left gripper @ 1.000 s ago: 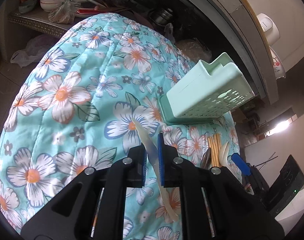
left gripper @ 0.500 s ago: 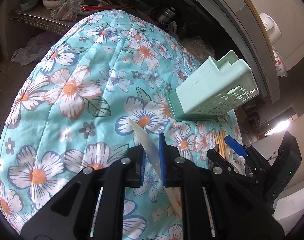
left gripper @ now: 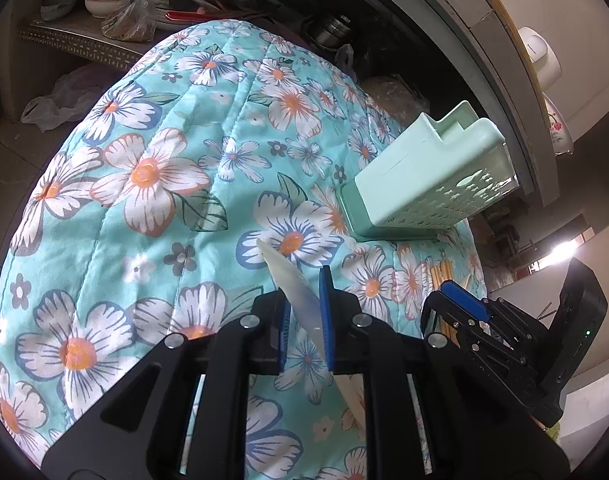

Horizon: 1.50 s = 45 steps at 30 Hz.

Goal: Organize utensils
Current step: 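Lift the white paddle with the left tool while the right tool reaches toward the metal spoons, then close the right tool on a metal spoon handle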

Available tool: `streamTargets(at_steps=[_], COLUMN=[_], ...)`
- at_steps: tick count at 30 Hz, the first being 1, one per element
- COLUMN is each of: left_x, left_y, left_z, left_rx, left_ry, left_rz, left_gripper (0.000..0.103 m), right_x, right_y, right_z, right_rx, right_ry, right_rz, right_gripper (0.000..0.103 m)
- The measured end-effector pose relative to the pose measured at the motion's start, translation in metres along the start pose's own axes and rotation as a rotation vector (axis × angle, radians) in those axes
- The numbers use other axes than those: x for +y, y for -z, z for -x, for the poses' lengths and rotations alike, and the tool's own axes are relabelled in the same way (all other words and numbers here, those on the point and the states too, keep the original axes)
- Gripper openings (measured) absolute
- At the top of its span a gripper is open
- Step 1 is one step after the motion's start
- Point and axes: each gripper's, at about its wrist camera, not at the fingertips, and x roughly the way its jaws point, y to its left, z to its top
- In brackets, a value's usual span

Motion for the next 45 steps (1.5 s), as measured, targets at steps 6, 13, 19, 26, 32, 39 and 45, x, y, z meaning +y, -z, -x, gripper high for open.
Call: streamTargets(at_steps=[6,13,19,26,32,39,45], left_x=[0.002,0.004,0.007,0.011,0.014,0.019,0.018], left_y=[0.001,0.001,0.001,-0.001,0.0,-0.001,-0.002], left_z=[0.0,0.0,0.004,0.003,0.005,0.011,0.01], left_rx=[-0.002,-0.003,-0.013,-0.009,-0.017,-0.034,-0.032], left_ry=[0.002,0.008,0.005,0.017,0.016,0.005,0.001], left_rz=[0.001,0.013,0.016,0.026,0.037,0.047,0.039], left_gripper=[0.013,0.013,0.014,0.014,0.014,0.014,0.014], right_x=[-0.002,0.001,0.022,-0.005,-0.024,0.024,0.063], right_y=[0.001,0.005,0.014,0.013,0.016,0.034,0.045], right_z=[0.011,0.003,-0.016,-0.006,0.007,0.022,0.017], right_rx=[-0.001,0.051,0.091,0.065,0.051,0.106,0.212], right_ry=[0.002,0.004,0.072,0.014,-0.149,-0.219,-0.292], right_rz=[-0.01,-0.109,-0.089,-0.261,-0.394,-0.286,-0.067], right_gripper=[0.026,0.055,0.044,0.013,0.004,0.004,0.012])
